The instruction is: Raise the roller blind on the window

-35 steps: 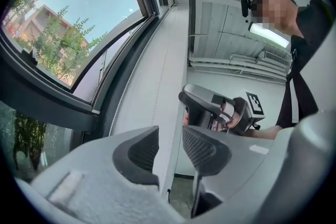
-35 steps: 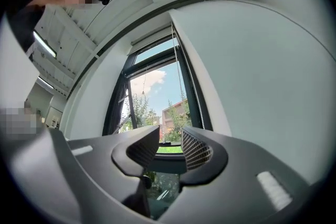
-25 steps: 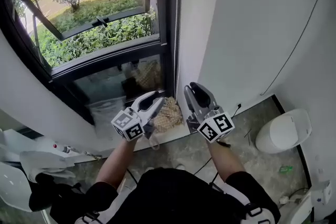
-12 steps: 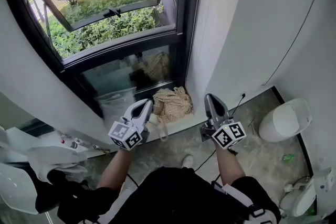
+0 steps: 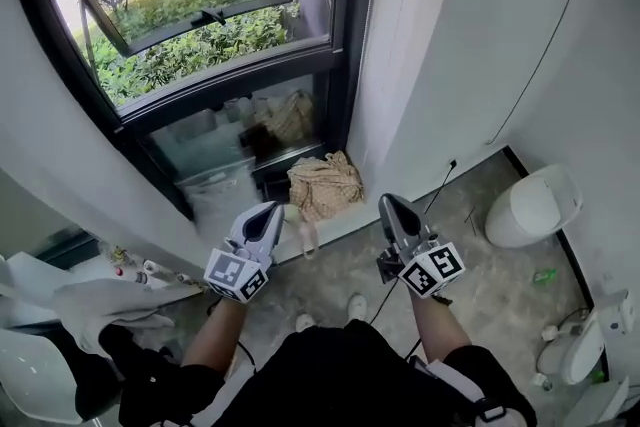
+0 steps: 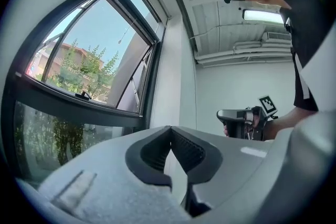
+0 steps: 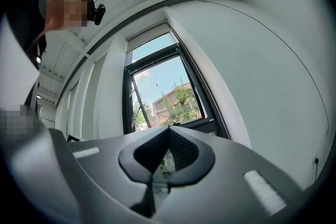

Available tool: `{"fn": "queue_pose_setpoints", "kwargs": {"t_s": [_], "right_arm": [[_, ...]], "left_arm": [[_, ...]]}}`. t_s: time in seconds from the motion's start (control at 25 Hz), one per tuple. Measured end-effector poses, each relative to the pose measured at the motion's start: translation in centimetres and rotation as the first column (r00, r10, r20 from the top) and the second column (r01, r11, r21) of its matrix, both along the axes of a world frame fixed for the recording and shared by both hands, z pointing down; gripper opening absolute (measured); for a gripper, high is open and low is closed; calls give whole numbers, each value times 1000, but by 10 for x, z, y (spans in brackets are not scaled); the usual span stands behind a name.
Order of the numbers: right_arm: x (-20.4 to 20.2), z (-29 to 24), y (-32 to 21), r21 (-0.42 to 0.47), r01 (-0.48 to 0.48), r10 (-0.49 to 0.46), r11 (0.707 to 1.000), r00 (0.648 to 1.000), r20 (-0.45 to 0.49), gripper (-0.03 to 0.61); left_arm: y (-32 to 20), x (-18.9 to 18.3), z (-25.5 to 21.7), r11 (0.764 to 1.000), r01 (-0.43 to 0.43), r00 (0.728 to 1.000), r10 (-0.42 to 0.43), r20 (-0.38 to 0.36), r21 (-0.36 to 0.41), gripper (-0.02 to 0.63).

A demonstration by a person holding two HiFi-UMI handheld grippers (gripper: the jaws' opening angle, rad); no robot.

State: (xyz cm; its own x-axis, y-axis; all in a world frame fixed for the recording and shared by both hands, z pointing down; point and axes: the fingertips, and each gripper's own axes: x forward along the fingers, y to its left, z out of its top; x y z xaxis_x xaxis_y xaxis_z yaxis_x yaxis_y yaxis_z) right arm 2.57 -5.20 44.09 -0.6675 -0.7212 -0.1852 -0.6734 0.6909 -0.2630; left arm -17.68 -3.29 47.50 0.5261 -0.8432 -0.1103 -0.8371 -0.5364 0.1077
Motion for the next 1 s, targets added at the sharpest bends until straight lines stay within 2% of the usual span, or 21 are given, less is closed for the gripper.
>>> {"fn": "queue_pose_setpoints", "kwargs": {"t_s": [0.12,0.28,0.56,1.0], "right_arm": [[9,-4,10,22,20,-19,1000,999,-35,3],[13,-2,9,36,58,-57,998,998,-36,3],[0,1,2,39,146,-144,989,989,-43,2],[-3,10,-13,15,177,-177,984,984,-8,2]], "left_arm": [[15,3,-3,1000,8,1000,-8,-26,8,0],[24,2,-5,998,65,997,-65,-42,11,0],[29,7,-3,993,119,992,-118,-51,12,0],[23,13,1,990,141,988,-141,-64,-8,0]]}}
